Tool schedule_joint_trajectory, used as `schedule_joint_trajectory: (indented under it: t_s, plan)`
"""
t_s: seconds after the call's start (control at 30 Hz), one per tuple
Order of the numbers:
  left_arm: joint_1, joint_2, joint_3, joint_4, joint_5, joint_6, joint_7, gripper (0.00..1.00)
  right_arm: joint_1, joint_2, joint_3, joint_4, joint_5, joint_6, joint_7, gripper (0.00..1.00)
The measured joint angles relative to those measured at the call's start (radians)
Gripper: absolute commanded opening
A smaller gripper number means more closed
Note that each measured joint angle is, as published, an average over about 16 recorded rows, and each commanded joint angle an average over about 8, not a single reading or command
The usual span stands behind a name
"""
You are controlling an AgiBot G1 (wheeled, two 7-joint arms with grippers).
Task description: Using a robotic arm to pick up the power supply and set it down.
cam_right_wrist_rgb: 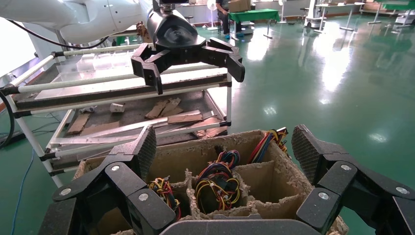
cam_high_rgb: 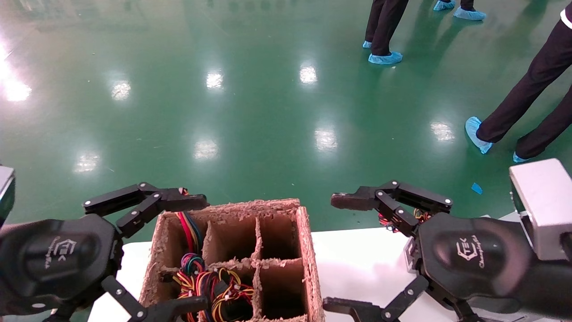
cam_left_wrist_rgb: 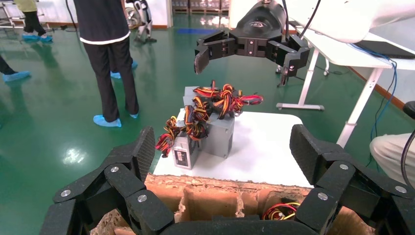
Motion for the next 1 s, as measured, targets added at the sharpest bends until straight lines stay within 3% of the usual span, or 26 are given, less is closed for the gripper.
schedule_joint_trajectory:
  t_s: [0.47,0.57,0.77,0.83,1.0]
  plan:
    - [0.0,0.0,0.0,0.0,0.0,0.0,0.0,0.0,0.033,-0.063,-0.141,0.028,-0.196,-0.032,0.048,1.0]
    - [0.0,0.0,0.0,0.0,0.0,0.0,0.0,0.0,0.046,-0.086,-0.181,0.032,-0.245,-0.04,0.063,0.83]
    - [0.0,0.0,0.0,0.0,0.0,0.0,0.0,0.0,0.072,-0.125,-0.252,0.034,-0.306,-0.051,0.086,0.13]
    - [0.0,0.0,0.0,0.0,0.0,0.0,0.0,0.0,0.08,-0.135,-0.272,0.035,-0.318,-0.053,0.092,0.02]
    - [0.0,0.0,0.0,0.0,0.0,0.0,0.0,0.0,0.097,-0.152,-0.313,0.033,-0.334,-0.053,0.101,0.0]
